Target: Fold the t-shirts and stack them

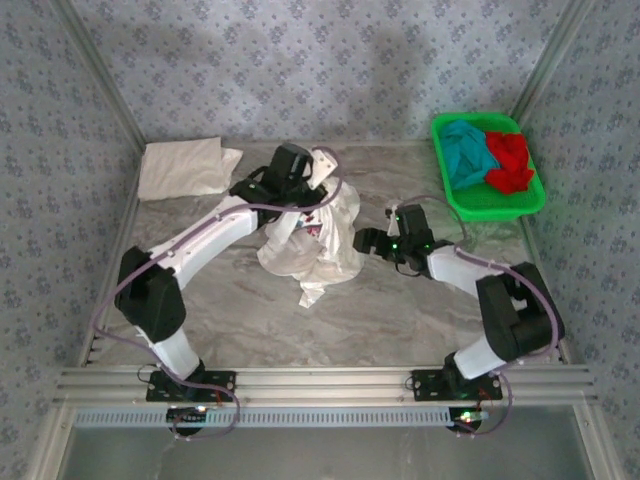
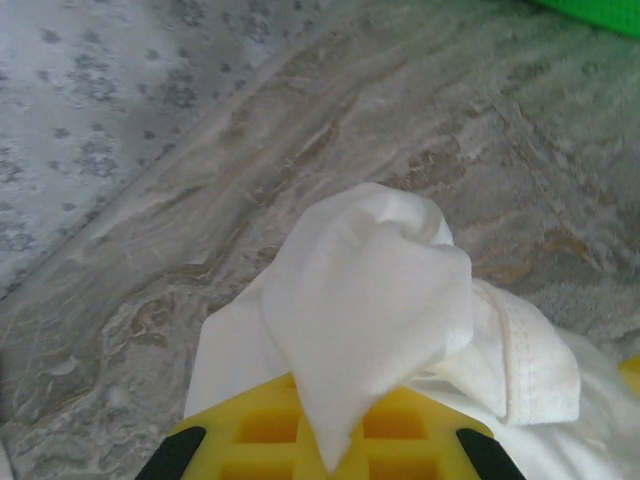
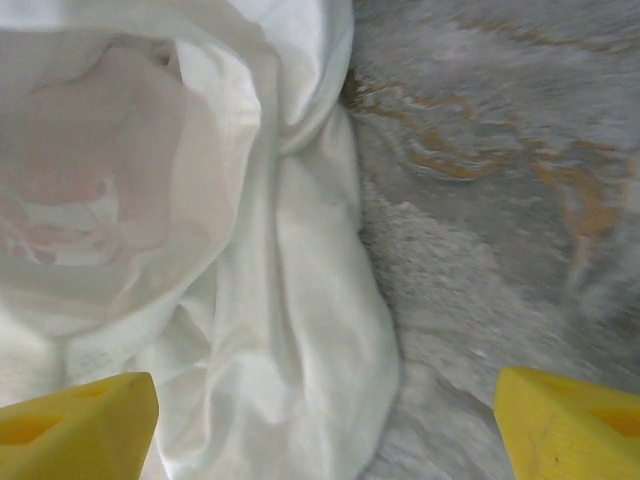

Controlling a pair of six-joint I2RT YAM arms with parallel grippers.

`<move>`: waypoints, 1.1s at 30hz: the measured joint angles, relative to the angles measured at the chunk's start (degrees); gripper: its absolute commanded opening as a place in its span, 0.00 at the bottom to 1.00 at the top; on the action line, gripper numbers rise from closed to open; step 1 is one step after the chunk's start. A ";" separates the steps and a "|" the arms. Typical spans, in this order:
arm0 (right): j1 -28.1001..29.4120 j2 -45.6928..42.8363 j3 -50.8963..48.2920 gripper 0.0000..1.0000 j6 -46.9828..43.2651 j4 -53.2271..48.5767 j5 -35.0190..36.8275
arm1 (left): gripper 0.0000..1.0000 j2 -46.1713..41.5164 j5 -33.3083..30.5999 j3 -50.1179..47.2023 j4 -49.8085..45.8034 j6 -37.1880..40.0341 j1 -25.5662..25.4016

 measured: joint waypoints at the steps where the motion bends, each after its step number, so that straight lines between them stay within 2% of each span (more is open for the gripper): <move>1: 0.50 2.75 1.25 0.86 0.09 1.14 -1.20 | 0.00 -0.59 -0.04 0.00 0.04 -0.92 0.22; 3: 1.64 7.30 2.95 0.79 0.61 3.50 -3.10 | 0.00 -1.40 -0.72 0.00 -0.07 -2.43 0.37; 4: 2.25 9.03 3.39 0.68 0.94 4.52 -3.93 | 0.00 -1.77 -1.33 0.00 -0.22 -3.19 0.61; 8: 4.20 11.93 5.09 0.14 2.12 6.80 -5.88 | 0.00 -3.98 -4.24 0.02 -1.49 -4.98 1.49; 10: 4.87 12.46 5.79 0.01 2.27 6.64 -6.49 | 0.00 -5.79 -6.32 0.07 -1.68 -5.31 2.16; 13: 4.17 11.28 6.97 0.00 2.43 4.20 -6.86 | 0.00 -9.35 -9.31 0.07 -1.70 -5.27 2.99; 18: -2.38 2.69 13.42 0.00 -0.13 -6.54 -6.36 | 0.00 -15.43 -12.39 0.61 -1.60 -4.68 3.45; 23: -9.57 -6.12 27.19 0.00 -4.42 -17.94 -5.90 | 0.00 -18.99 -12.52 2.71 -1.40 -3.91 3.45; 27: -11.21 -7.82 40.22 0.00 -7.13 -25.53 -5.64 | 0.00 -21.38 -11.28 4.24 -1.42 -2.91 3.45; 28: -11.19 -8.13 42.82 0.00 -7.78 -27.08 -5.44 | 0.03 -22.10 -10.80 4.50 -1.40 -2.43 3.45; 30: -11.13 -8.90 46.71 0.00 -9.11 -30.16 -5.20 | 0.30 -23.87 -9.42 4.55 -1.38 -1.31 3.45; 31: -11.04 -9.42 48.13 0.00 -9.73 -31.67 -5.07 | 0.32 -24.74 -8.85 4.55 -1.33 -0.76 3.45; 32: -11.04 -10.03 49.07 0.00 -10.29 -33.00 -4.90 | 0.24 -25.62 -8.33 4.52 -1.16 -0.63 3.45; 33: -11.04 -10.54 49.33 0.00 -10.67 -33.83 -4.83 | 0.24 -26.40 -7.96 4.26 -0.83 -0.26 3.45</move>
